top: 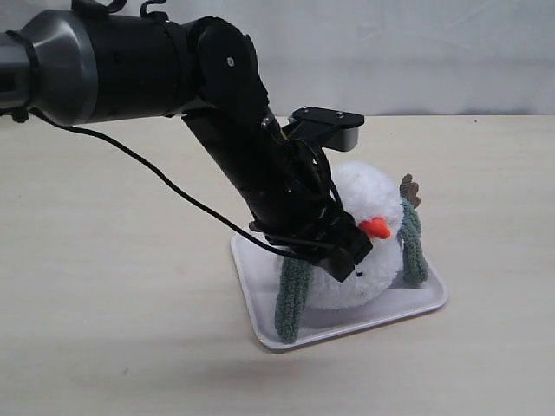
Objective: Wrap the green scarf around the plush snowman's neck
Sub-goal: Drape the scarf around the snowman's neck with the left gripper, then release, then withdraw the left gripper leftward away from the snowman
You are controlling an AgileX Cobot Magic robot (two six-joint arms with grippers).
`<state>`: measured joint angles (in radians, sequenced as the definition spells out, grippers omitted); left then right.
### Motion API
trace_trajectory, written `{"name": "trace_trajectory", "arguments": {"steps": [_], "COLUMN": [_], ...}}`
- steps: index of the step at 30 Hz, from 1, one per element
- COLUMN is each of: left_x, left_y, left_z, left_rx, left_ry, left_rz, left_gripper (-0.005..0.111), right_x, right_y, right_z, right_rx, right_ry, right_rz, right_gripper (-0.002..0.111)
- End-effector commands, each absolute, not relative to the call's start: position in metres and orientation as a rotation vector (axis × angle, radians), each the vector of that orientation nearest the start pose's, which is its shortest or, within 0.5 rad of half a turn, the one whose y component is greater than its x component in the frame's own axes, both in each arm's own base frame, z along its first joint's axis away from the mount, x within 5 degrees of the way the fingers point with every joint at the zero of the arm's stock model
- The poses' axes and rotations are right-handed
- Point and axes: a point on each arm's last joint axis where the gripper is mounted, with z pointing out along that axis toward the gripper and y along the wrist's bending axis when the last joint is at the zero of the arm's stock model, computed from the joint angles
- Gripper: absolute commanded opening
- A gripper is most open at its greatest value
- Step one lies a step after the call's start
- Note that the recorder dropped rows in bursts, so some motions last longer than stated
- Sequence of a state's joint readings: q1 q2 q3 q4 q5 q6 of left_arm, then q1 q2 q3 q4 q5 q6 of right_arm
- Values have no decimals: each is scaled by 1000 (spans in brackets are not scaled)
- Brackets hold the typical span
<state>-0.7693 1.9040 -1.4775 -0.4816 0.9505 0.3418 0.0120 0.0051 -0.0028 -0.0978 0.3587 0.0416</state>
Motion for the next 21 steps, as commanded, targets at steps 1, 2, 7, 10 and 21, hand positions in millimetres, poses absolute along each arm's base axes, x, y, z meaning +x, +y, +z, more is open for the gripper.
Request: {"name": "trace_trajectory", "arguments": {"steps": [1,2,7,10,21], "left_x": [264,265,269,262,229], "left_y": [-302,-301,-289,-276,-209], "left_z": [242,246,289,311,290], "left_rx": [1262,1246,1102,1007,675], "left_ry": [2552,2530,2302,2156,1838], "left_rz": [-655,-643,-557,-550,-489], "left_gripper": [31,26,9,5,5], "right_x": [53,53,53,53,53], "right_y": [-2,-2,-2,-2,-2], "right_z": [182,182,182,182,182], "right_rx": [-35,-35,-35,-35,-35], "right_ry": [1831,1831,1831,1831,1831], "right_rz": [-55,-55,-55,-55,-55], "right_gripper": [4,4,4,4,4]}}
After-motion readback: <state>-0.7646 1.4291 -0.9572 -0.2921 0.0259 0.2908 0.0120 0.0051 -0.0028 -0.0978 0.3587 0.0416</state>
